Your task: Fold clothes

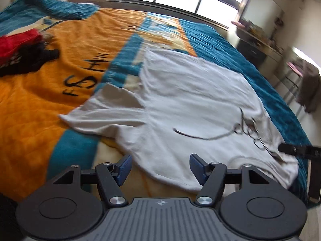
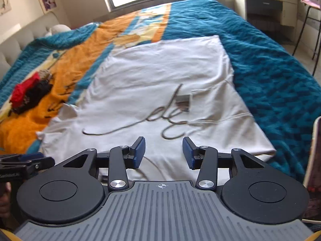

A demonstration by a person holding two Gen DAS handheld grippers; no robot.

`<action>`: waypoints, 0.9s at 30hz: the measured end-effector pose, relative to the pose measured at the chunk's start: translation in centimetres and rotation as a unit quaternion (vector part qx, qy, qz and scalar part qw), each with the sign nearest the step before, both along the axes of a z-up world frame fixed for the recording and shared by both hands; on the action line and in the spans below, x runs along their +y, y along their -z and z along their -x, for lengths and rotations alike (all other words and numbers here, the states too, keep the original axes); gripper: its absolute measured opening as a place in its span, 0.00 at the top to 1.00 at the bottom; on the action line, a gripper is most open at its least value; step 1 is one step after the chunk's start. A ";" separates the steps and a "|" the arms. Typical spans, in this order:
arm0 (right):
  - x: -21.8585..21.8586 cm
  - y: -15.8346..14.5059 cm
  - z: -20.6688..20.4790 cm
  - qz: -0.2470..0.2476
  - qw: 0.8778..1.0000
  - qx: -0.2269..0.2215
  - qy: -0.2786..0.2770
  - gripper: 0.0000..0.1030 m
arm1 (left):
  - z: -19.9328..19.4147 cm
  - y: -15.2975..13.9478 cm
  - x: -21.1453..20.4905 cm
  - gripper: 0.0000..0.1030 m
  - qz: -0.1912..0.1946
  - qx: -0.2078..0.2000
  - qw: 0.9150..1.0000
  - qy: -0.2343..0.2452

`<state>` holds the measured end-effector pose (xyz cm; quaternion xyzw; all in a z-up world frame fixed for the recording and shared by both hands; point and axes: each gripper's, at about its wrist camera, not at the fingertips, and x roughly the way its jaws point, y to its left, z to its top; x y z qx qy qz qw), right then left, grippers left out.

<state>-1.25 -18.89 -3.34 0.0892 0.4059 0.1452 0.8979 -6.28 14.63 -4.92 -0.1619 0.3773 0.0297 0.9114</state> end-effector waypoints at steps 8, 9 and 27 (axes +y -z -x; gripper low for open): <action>3.4 0.2 -0.5 -0.022 0.999 0.015 -0.030 0.47 | -1.7 1.5 10.2 0.46 0.106 -0.009 0.967 -0.230; 3.5 0.2 -0.5 -0.021 0.999 0.016 -0.030 0.47 | -2.1 1.9 11.0 0.46 0.125 -0.005 0.963 -0.240; 3.5 1.0 -0.9 -0.025 0.999 0.035 -0.016 0.47 | -5.8 5.3 13.3 1.00 0.189 0.020 0.958 -0.215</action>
